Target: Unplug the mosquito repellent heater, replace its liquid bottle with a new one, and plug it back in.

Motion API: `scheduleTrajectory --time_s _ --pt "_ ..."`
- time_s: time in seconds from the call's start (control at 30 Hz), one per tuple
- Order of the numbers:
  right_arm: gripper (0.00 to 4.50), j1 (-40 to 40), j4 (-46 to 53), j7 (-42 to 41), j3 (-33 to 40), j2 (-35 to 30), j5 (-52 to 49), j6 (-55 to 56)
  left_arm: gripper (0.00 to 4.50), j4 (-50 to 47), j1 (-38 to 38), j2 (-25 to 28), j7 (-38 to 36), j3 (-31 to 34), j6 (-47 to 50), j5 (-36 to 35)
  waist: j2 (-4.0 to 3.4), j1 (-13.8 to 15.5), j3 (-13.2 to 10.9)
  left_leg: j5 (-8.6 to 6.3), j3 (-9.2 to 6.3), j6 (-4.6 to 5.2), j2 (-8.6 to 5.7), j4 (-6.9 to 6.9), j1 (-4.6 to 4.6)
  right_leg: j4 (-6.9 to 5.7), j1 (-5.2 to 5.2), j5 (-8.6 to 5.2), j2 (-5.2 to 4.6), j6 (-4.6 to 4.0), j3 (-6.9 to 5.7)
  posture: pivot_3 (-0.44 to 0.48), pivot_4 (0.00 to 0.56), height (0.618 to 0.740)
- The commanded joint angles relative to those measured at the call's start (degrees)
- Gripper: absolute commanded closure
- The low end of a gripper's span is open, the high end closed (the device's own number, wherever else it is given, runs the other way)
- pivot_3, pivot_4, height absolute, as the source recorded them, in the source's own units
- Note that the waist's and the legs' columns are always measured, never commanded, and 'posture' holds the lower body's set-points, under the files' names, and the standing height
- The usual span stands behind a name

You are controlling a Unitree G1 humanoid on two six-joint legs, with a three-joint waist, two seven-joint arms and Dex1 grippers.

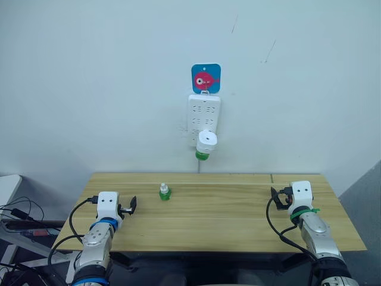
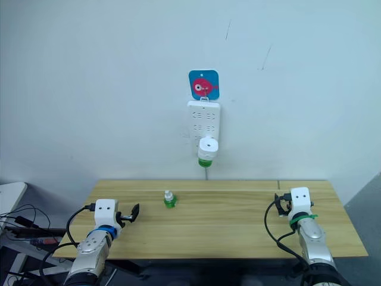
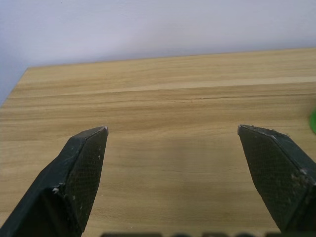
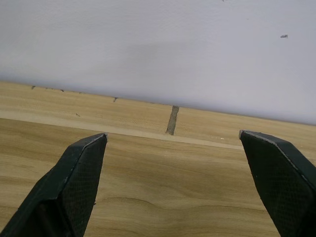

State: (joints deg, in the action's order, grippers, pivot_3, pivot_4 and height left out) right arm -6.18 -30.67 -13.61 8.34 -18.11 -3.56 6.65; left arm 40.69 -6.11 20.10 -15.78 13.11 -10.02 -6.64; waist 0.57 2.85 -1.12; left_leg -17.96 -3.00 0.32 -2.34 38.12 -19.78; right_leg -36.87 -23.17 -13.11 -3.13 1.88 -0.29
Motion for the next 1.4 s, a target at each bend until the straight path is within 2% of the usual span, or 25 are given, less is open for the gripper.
scheduleTrajectory --time_s 0.03,0.43,0.6,0.7,0.83,0.93,1.03,1.13,1.23,1.4 --pt "0.02 -1.38 1.74 0.37 0.97 -0.28 -0.66 0.50 0.00 -1.59 -0.37 0.83 0.34 0.14 -0.04 0.20 0.00 0.00 -0.04 0.00 0.00 0.00 0.00 0.00 0.00 0.00 0.00 0.00 0.00 0.00 0.00 0.114 0.048 0.740" --pt "0.02 -0.58 3.79 0.11 0.54 -0.07 -0.62 -0.30 0.00 -2.22 -1.20 -0.10 0.76 0.63 0.21 -0.49 -0.01 -0.05 -0.51 0.00 0.01 0.00 0.00 0.00 0.00 0.00 0.00 -0.05 0.00 -0.01 0.01 0.096 0.065 0.740" --pt "0.02 0.63 6.31 0.02 0.43 0.10 -0.64 -1.02 0.00 -7.65 1.35 0.82 -1.72 1.21 2.19 -2.11 0.03 -0.25 -1.30 0.00 0.00 0.00 0.03 0.00 -0.01 -0.02 0.00 -0.18 -0.04 -0.09 0.02 0.081 0.079 0.740" --pt "0.02 2.10 10.45 -0.81 0.13 0.19 -1.07 -2.36 0.00 -14.24 4.01 2.10 -5.61 1.61 4.78 -4.49 0.00 -0.73 -1.84 0.00 -0.01 0.00 0.07 -0.02 -0.04 -0.01 -0.02 -0.20 -0.13 -0.10 0.07 0.074 0.100 0.740" --pt "0.02 5.71 24.73 -6.88 -0.88 -0.73 -5.92 -8.75 0.00 -29.11 7.92 7.02 -12.91 3.44 11.29 -10.67 -0.01 -1.40 -3.69 0.00 -0.07 -0.01 0.14 -0.02 -0.09 -0.05 -0.04 -0.28 -0.17 -0.19 0.03 0.062 0.130 0.740" --pt "0.02 8.20 38.83 -13.10 -0.61 -3.40 -13.78 -17.13 0.00 -42.40 7.54 12.20 -18.01 5.28 20.62 -19.02 -0.07 -1.43 -5.24 0.01 -0.14 -0.01 0.17 0.01 -0.10 -0.06 -0.02 -0.29 -0.18 -0.20 -0.07 0.063 0.162 0.740" --pt "0.02 7.25 51.52 -15.98 -0.89 -7.57 -20.19 -26.62 0.00 -48.90 3.78 16.52 -21.56 5.06 27.91 -24.55 -0.19 -1.43 -6.83 0.02 -0.21 -0.02 0.16 0.08 -0.17 -0.06 -0.02 -0.30 -0.19 -0.20 -0.14 0.056 0.181 0.740" --pt "0.00 3.27 58.87 -15.91 -1.38 -10.14 -25.09 -34.71 0.59 -50.41 -0.86 18.31 -23.21 3.39 31.64 -25.79 -0.19 -1.68 -7.63 0.02 -0.22 -0.03 0.13 0.07 -0.17 -0.07 -0.03 -0.30 -0.12 -0.18 -0.21 0.050 0.183 0.740" --pt "0.00 -6.05 64.19 -14.62 -3.55 -10.77 -30.91 -43.26 1.52 -48.18 -9.14 18.12 -24.96 -0.75 35.41 -25.79 0.15 -2.21 -8.41 0.03 -0.25 -0.04 0.15 0.01 -0.15 -0.08 -0.04 -0.31 -0.09 -0.17 -0.25 0.030 0.189 0.740" --pt "0.00 -16.64 67.04 -11.95 -6.06 -9.10 -36.28 -51.33 1.52 -41.94 -19.00 16.18 -27.80 -5.98 34.78 -22.74 0.46 -2.96 -8.85 0.09 -0.42 -0.16 0.16 0.00 -0.27 -0.07 -0.13 -0.30 -0.07 -0.17 -0.33 0.004 0.190 0.740"
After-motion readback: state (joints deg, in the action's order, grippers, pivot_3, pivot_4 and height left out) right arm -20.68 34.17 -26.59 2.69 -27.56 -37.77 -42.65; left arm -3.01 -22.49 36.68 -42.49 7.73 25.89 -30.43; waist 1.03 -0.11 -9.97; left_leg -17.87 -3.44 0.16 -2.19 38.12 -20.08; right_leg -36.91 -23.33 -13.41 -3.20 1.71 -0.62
